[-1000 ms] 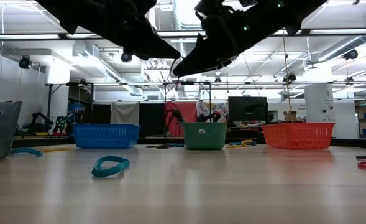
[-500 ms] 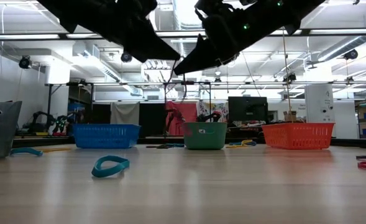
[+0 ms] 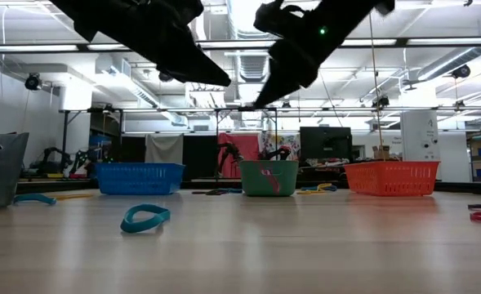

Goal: Sort rubber bands into baskets
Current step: Put the left red rubber band into the orange bin

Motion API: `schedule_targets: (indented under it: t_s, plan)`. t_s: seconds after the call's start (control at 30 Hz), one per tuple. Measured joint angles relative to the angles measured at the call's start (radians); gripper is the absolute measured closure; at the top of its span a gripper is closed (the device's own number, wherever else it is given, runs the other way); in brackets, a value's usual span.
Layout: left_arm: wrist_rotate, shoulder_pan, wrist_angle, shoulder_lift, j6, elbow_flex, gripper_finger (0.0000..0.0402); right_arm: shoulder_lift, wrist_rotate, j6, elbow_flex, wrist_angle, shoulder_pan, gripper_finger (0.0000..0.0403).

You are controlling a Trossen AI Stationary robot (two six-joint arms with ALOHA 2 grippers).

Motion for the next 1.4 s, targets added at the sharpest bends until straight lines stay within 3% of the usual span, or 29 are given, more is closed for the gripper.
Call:
schedule_targets:
  t_s: [0.17, 0.37, 0.63, 0.9, 1.1, 1.23, 1.4]
  plan:
    - [-0.002, 0.0, -0.064, -0.041, -0.035, 0.0, 0.0262, -0.001, 0.147, 0.047, 0.162, -0.392, -0.008, 0.0394]
    - [-0.011, 0.0, -0.162, -0.114, -0.095, -0.006, 0.0277, -0.005, 0.229, 0.1, 0.316, -0.774, -0.05, 0.0394]
    - [-0.011, -0.001, -0.204, -0.196, -0.137, -0.01, 0.0287, -0.031, 0.228, 0.157, 0.358, -1.032, -0.219, 0.0394]
    - [-0.011, -0.002, -0.231, -0.221, -0.143, -0.012, 0.0287, -0.036, 0.098, 0.176, 0.348, -1.101, -0.435, 0.0394]
    - [-0.026, -0.002, -0.274, -0.227, -0.156, -0.012, 0.0288, -0.036, -0.06, 0.175, 0.318, -1.135, -0.569, 0.0394]
    - [-0.047, -0.002, -0.298, -0.23, -0.166, -0.012, 0.0288, -0.036, -0.176, 0.176, 0.292, -1.142, -0.613, 0.0394]
    - [-0.052, -0.002, -0.303, -0.229, -0.174, -0.012, 0.0288, -0.036, -0.22, 0.205, 0.236, -1.136, -0.627, 0.0394]
